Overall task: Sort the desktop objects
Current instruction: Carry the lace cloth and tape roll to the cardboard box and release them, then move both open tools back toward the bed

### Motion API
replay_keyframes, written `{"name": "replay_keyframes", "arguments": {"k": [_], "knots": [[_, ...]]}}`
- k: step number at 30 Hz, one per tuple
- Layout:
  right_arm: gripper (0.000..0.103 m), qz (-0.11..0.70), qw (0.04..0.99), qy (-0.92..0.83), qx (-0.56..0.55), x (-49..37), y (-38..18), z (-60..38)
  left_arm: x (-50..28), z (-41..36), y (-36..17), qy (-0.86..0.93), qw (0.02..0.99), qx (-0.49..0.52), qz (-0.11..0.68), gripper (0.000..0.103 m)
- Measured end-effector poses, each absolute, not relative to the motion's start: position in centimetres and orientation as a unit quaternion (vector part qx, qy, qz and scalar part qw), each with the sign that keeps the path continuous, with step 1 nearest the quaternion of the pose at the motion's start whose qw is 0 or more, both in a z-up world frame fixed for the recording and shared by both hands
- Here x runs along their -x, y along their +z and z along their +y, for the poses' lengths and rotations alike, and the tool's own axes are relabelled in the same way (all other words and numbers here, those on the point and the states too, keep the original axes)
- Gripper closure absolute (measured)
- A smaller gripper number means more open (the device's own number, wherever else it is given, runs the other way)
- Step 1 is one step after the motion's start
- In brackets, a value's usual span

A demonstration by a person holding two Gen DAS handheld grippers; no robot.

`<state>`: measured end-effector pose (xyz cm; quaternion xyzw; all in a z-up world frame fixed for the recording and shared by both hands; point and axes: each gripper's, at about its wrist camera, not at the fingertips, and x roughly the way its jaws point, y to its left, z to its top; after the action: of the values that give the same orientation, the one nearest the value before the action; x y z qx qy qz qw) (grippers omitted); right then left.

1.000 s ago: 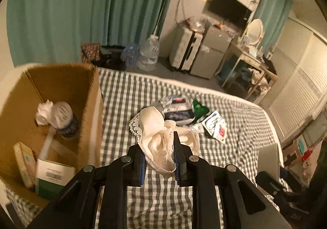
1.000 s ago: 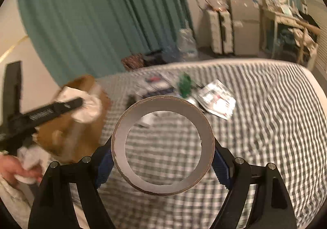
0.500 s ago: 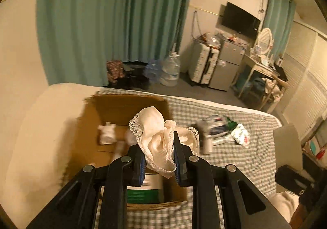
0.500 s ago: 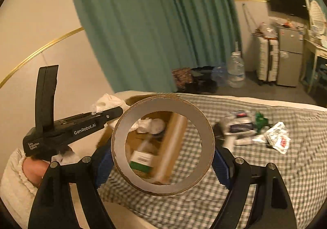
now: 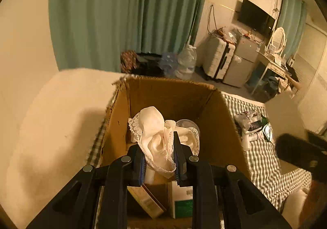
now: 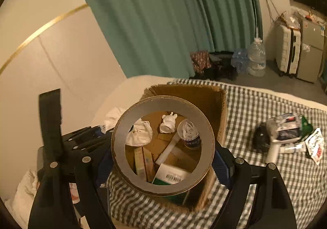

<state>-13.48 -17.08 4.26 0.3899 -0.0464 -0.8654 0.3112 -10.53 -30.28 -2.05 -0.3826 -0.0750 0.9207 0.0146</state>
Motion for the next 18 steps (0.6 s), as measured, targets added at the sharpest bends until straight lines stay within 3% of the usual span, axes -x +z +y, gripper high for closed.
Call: {"name": "replay_keyframes", "arguments": {"k": [7, 9, 10, 11, 12, 18], "knots": [[0.021, -0.053, 0.285, -0.856, -0.428, 18.8, 0.3, -20.2, 12.4, -31.3, -5.9, 0.912, 0.045, 0.401, -0.065, 0.082], [0.021, -0.055, 0.273, -0.86, -0.428, 20.2, -0.5, -21.1, 12.7, -31.2, -6.9, 0.91, 0.056, 0.408, -0.05, 0.074], [0.017, -0.055, 0.261, -0.865, -0.425, 20.7, -0.7, -21.3, 12.9, -31.2, -7.0, 0.909, 0.059, 0.41, -0.045, 0.056], [0.007, -0.057, 0.243, -0.871, -0.423, 21.2, -0.8, -21.4, 12.8, -31.2, -7.2, 0.908, 0.06, 0.412, -0.039, 0.034], [0.003, -0.061, 0.226, -0.874, -0.425, 21.6, -1.1, -21.3, 12.4, -31.2, -7.4, 0.91, 0.06, 0.408, -0.032, 0.029], [0.002, -0.098, 0.203, -0.872, -0.434, 21.4, -1.7, -19.7, 11.0, -30.5, -6.4, 0.916, 0.083, 0.393, 0.008, 0.028]]}}
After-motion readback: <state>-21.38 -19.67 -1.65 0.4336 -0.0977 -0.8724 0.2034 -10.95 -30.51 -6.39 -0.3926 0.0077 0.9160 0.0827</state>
